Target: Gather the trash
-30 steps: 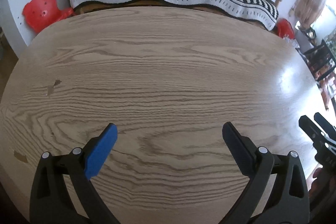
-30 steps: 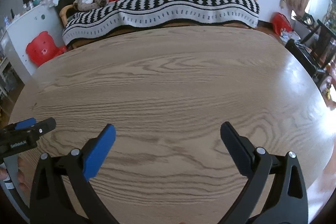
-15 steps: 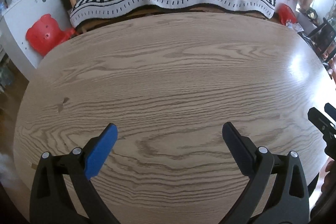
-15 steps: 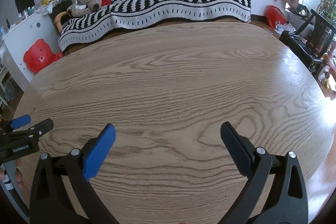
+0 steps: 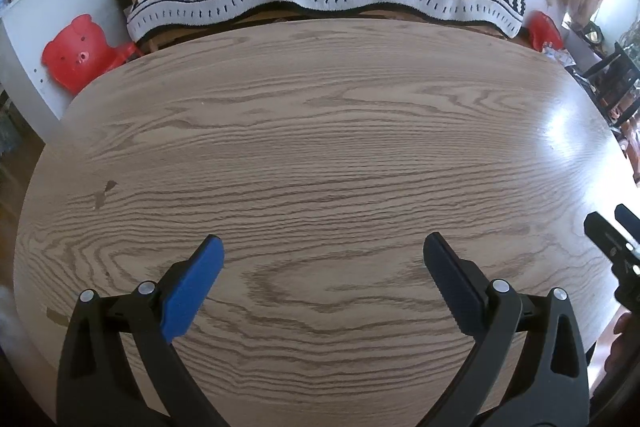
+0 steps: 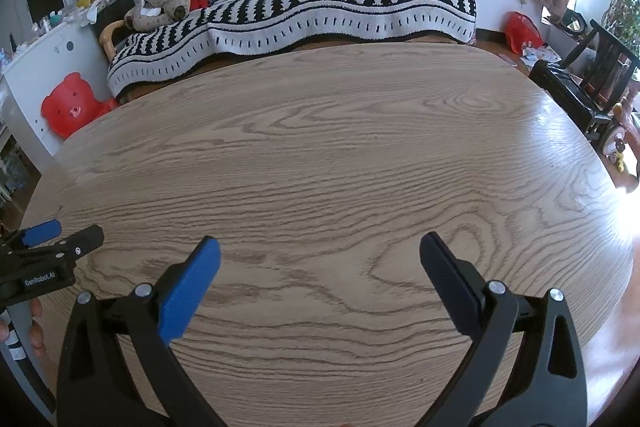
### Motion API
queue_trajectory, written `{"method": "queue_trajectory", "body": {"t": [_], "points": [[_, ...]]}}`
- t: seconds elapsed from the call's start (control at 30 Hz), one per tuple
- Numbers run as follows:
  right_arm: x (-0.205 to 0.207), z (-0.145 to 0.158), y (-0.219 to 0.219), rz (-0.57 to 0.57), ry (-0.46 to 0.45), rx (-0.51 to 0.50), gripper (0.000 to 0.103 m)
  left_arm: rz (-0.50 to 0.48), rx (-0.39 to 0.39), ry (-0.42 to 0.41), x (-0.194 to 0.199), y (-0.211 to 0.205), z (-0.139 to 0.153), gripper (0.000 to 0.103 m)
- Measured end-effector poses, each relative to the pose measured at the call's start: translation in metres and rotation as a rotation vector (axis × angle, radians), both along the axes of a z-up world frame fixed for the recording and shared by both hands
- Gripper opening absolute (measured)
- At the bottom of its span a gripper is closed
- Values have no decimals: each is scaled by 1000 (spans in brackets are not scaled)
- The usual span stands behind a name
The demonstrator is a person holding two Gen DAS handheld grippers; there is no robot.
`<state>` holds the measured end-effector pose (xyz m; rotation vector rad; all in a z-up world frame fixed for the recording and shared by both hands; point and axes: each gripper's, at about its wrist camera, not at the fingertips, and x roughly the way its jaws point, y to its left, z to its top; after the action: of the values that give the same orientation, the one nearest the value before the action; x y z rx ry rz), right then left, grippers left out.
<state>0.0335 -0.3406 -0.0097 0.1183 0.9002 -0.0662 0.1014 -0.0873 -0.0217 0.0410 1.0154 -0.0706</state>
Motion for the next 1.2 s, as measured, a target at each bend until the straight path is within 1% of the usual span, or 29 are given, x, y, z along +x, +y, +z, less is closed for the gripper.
{"method": "queue_trajectory", "body": {"t": [0.17,0.4,0.53,1.07,1.2], "points": [[1,0,1,-1,3,-3,96,5,33,-19,0,-2,1,97],[2,-2,-2,-8,5,-2,96,1,15,-8,2,0,-1,97],[2,-2,-2,-7,6,-2,96,8,23,-23,1,0,0,97],[1,-8,6,3,19,-15,96,3,10,-7,-2,2,-4,97],[1,-11,8,5,26,-20,96,2,23,-16,-1,1,-6,97]]}}
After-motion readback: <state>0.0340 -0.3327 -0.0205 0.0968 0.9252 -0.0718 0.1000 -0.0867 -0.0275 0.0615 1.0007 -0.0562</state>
